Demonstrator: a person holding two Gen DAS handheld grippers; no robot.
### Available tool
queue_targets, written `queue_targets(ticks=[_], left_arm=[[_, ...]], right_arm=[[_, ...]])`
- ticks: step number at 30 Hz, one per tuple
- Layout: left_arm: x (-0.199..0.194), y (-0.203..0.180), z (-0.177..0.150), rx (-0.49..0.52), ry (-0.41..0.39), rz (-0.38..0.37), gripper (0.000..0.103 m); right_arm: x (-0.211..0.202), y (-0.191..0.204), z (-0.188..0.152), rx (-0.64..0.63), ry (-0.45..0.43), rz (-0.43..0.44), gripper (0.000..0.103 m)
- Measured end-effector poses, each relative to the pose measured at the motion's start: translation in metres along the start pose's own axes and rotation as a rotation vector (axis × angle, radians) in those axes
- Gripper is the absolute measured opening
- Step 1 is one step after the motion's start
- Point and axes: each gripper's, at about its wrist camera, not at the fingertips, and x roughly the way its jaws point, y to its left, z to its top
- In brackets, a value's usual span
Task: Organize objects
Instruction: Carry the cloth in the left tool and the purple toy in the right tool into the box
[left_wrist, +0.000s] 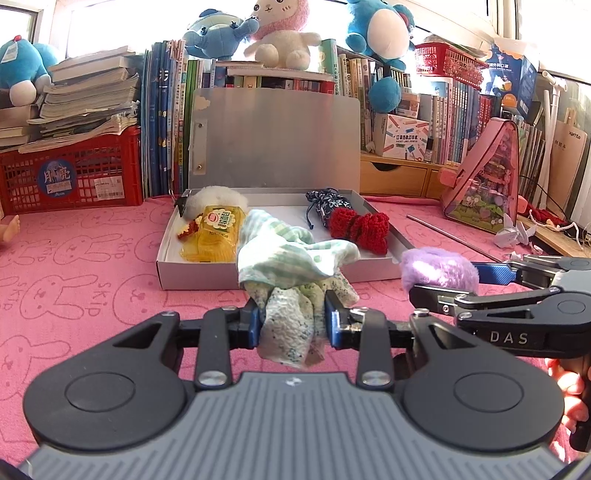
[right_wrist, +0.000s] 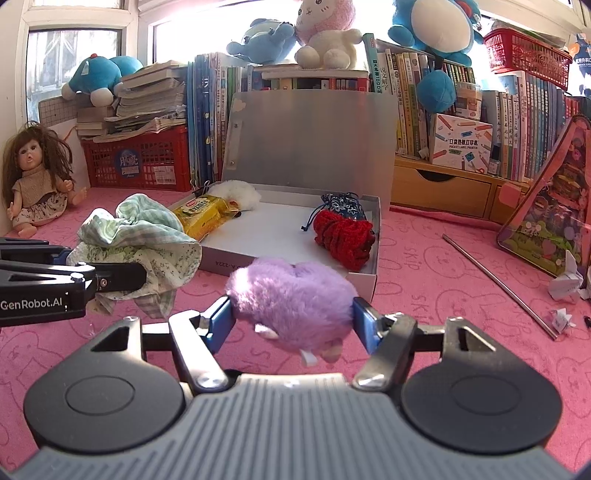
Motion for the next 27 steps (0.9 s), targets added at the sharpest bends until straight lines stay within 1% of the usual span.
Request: queue_targets(ticks=[5,10,18,22,24,27], left_arm=[[0.015,0.002,0.017,0.005,0.008,0.01,0.038],[0.036,0.008,0.038,-0.021,0.021,0.018,0.038],[0.073,0.015,0.068,-0.017,0.021,0.065,0.038],[0.09,0.018,0.076,-0.006,0.024,0.076,0.038],[0.097,0.02,0.078,-0.004,0.027,0.079,0.038],[0.111,0.024,0.078,-0.015,0.046,0.078,0.038]], right_arm=[[0.009,-0.006,0.018,0.022,0.001,0.014,0.07],[0.022,-0.01,0.037,0.031,0.006,0.026,0.07],[0.052,-0.012,0.062,0.047,0.038,0.032,0.07],[0.07,-0.015,0.073,0.063,0.055,0.027,0.07],[0.078,-0.018,0.076,0.076,0.068,0.038,0.07],[0.091,-0.021,0.079,0.093,0.088,0.038,0.07]])
